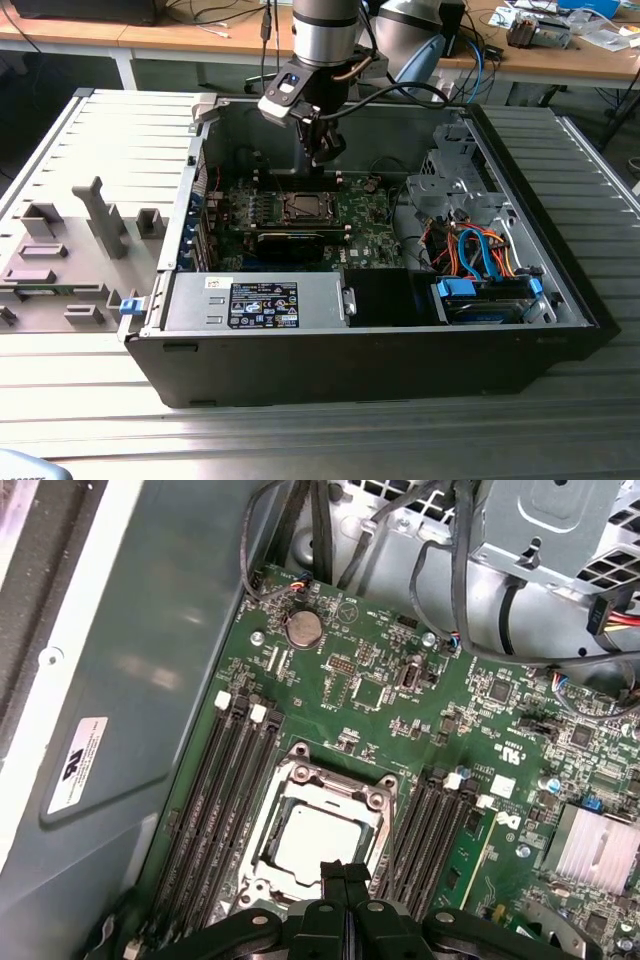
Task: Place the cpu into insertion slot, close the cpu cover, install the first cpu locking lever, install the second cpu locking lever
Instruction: 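Install the first cpu locking lever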
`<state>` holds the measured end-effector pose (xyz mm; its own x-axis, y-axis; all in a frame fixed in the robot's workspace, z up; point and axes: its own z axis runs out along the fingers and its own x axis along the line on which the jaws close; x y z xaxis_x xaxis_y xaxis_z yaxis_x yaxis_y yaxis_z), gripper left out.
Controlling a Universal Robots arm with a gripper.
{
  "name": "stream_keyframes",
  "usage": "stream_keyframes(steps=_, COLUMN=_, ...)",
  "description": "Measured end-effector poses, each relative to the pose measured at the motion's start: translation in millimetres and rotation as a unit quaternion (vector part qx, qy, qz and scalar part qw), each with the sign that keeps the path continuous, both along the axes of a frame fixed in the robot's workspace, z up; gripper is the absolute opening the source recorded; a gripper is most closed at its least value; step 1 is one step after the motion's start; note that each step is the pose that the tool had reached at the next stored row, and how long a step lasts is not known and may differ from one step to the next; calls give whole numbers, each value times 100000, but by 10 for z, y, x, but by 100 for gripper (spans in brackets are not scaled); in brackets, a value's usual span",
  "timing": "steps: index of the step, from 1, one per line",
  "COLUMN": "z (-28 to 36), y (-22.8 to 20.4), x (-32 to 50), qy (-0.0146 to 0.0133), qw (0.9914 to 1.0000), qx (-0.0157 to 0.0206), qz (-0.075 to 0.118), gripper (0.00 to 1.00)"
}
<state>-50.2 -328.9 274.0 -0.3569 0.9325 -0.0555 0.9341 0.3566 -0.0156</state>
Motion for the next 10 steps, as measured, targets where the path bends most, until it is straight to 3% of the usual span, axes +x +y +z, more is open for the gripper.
stream_keyframes(steps=10, z=0, y=0, x=0, qy=3, qw=99994, qx=-2, qz=1075, gripper=11)
